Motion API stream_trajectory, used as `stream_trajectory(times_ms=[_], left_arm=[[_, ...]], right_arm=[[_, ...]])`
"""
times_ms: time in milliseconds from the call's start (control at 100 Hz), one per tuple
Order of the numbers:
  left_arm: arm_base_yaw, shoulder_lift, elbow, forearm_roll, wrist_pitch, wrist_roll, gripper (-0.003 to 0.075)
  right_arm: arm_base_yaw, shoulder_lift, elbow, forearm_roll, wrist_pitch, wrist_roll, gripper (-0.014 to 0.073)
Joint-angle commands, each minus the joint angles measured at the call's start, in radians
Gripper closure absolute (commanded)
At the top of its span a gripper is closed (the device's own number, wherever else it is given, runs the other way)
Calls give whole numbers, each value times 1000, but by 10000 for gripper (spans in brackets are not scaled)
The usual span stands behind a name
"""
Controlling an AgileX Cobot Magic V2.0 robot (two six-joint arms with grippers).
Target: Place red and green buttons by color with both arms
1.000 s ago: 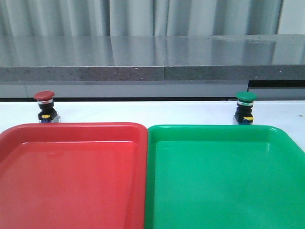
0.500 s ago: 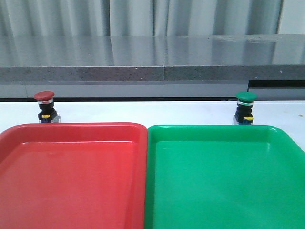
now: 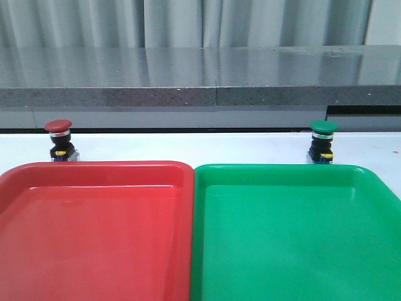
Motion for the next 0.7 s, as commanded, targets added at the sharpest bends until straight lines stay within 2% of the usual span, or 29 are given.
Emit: stream_trajectory(times_ms=[0, 290, 540, 690], left_arm=[[4, 3, -37, -5, -55, 0, 88], [2, 85, -89, -17, -64, 2, 83], [-57, 352, -283, -20, -56, 22, 85], [-88, 540, -412, 4, -75, 26, 112]], right_arm=[[-6, -18, -14, 0, -76, -5, 660], [-6, -18, -14, 0, -76, -5, 660], [-6, -18, -14, 0, -76, -5, 660], [-6, -18, -14, 0, -76, -5, 660]])
